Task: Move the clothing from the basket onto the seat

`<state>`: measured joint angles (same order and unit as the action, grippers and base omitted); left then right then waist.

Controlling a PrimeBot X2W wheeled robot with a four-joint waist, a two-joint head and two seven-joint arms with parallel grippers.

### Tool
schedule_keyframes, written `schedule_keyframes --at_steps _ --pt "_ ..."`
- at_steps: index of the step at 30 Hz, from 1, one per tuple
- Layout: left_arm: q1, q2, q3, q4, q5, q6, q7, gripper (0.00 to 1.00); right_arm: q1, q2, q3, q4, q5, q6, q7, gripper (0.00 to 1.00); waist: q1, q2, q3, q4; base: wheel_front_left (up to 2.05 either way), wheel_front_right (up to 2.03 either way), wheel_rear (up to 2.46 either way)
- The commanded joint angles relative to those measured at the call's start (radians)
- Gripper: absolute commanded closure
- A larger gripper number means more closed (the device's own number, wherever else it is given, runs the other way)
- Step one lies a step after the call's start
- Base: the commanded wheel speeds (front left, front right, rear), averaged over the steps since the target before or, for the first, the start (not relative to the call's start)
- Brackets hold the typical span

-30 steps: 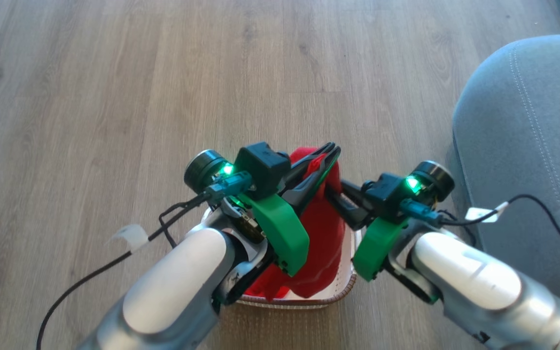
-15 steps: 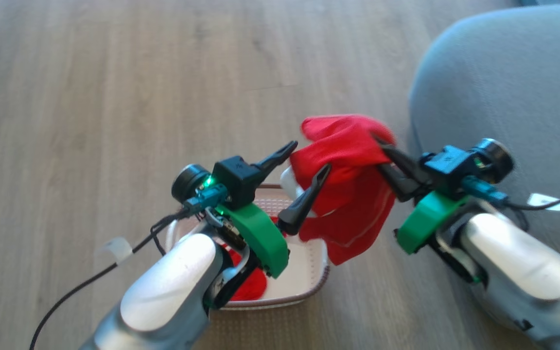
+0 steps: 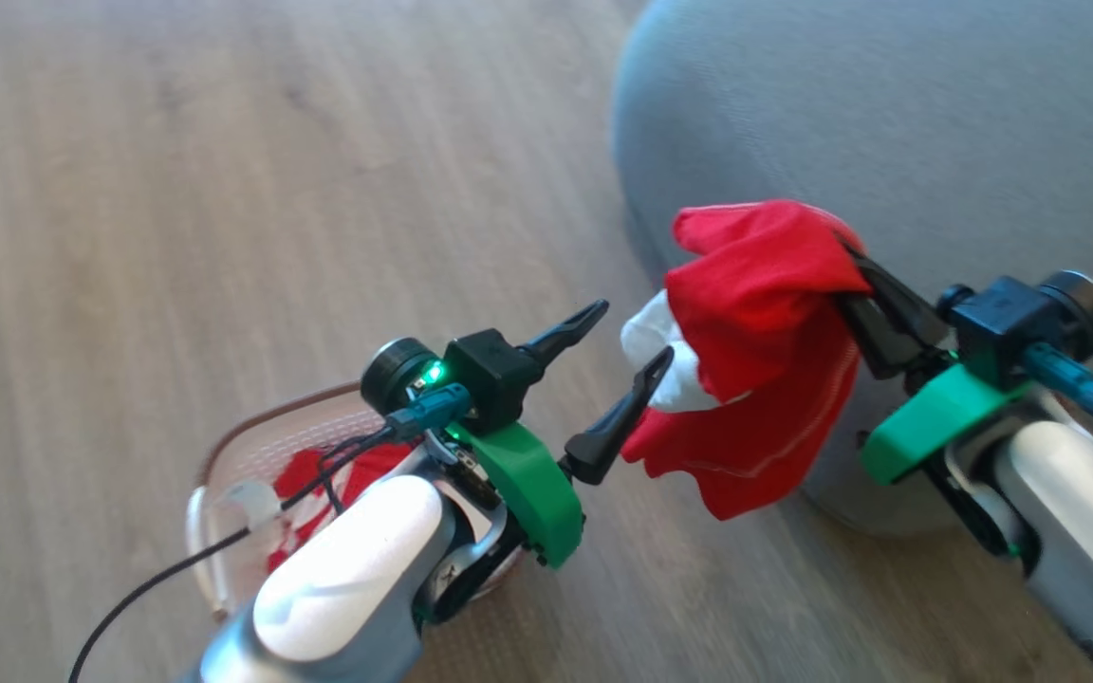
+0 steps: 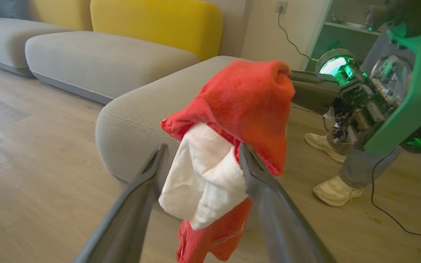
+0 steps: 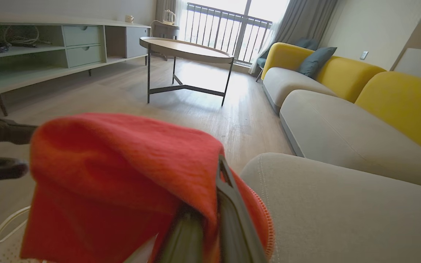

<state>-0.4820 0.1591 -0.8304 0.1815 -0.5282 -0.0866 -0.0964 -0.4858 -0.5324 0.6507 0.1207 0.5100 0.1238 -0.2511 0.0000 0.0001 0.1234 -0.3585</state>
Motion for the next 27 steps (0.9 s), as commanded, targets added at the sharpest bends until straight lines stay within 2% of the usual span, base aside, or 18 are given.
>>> schedule_keyframes --at_steps 1,8,17,22,27 --pt "-0.033 0.004 0.031 -0.035 0.011 0.001 0.000 0.00 0.011 -0.024 -0.018 -0.035 -0.006 0.007 -0.010 1.00 0.0000 -0.0001 0.019 -0.051 0.00 0.00 0.00" --pt "-0.044 -0.001 0.010 -0.049 0.016 0.003 0.015 0.00 0.059 -0.027 -0.093 -0.066 -0.015 0.007 -0.009 1.00 0.0000 -0.0001 0.057 -0.081 0.00 0.00 0.00" --pt "-0.086 0.017 -0.005 -0.074 0.031 0.004 0.062 0.00 0.069 0.007 -0.234 -0.070 -0.036 0.007 -0.010 1.00 0.0000 -0.0001 0.175 -0.033 0.00 0.00 0.00" --pt "-0.136 0.037 -0.001 -0.104 0.055 0.009 0.089 0.00 -0.006 0.018 -0.338 -0.036 -0.034 0.007 -0.010 1.00 0.0000 -0.0001 0.289 0.004 0.00 0.00 0.00" --pt "-0.192 0.057 0.008 -0.136 0.078 0.011 0.114 0.00 -0.165 0.010 -0.448 0.038 -0.022 0.007 -0.002 1.00 0.0000 -0.0001 0.422 0.050 0.00 0.00 0.00"
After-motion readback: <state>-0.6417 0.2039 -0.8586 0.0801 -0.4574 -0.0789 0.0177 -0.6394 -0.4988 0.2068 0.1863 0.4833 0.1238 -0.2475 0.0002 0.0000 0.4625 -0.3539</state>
